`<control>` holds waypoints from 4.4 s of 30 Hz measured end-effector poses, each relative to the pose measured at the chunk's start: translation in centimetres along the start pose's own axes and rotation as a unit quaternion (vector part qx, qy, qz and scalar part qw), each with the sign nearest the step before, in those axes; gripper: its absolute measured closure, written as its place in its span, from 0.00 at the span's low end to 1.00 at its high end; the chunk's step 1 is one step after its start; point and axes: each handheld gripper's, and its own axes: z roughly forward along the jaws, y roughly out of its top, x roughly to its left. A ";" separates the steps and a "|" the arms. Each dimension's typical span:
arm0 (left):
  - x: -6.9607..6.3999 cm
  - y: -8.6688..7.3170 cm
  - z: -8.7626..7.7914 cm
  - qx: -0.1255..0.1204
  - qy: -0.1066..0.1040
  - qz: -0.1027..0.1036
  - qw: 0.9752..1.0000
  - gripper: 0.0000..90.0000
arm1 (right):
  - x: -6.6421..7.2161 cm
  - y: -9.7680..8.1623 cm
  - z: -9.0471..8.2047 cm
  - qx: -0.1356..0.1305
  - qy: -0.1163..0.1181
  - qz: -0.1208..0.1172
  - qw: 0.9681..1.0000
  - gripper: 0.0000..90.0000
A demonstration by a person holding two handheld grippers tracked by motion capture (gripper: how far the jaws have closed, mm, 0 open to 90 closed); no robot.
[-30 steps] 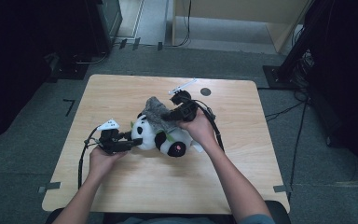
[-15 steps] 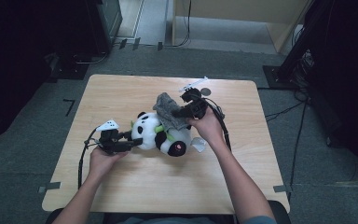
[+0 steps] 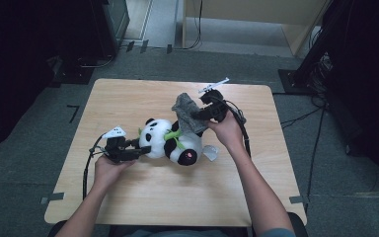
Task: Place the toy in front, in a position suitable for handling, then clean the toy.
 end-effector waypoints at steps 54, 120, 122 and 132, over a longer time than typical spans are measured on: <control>-0.3 0.1 0.0 0.007 0.007 0.008 1.000 0.46 | -3.7 -7.4 -3.9 -0.072 0.021 0.058 0.995 0.83; -0.5 -0.1 -0.1 0.010 0.012 0.010 1.000 0.46 | 3.2 -7.6 -1.2 -0.037 0.077 -0.015 0.996 0.82; -0.5 -0.1 -0.1 0.010 0.012 0.011 1.000 0.46 | 2.6 -8.2 -1.0 -0.034 0.078 -0.007 0.996 0.82; -0.5 -0.1 -0.1 0.009 0.012 0.012 1.000 0.46 | 0.2 -11.3 -0.6 -0.008 0.068 0.020 0.997 0.81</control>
